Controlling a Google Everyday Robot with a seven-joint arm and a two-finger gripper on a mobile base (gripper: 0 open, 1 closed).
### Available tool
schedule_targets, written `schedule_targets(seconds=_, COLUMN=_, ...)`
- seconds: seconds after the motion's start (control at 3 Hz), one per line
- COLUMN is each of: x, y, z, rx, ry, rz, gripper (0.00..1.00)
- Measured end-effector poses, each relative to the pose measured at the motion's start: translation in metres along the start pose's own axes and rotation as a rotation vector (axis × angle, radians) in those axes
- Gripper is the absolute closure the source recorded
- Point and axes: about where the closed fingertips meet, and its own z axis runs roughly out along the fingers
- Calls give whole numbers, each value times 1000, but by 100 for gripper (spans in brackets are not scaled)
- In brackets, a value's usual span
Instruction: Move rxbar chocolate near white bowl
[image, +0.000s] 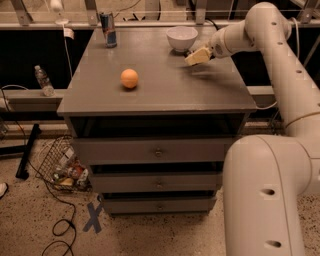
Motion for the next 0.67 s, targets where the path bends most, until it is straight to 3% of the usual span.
schedule_targets(seconds=0.33, x=0, y=-29, z=8, rx=85, ry=-30, rz=27, gripper=100)
schedule_targets(seconds=0.67, x=4, y=-45, z=16, rx=136, ry=-39, rz=61, gripper=100)
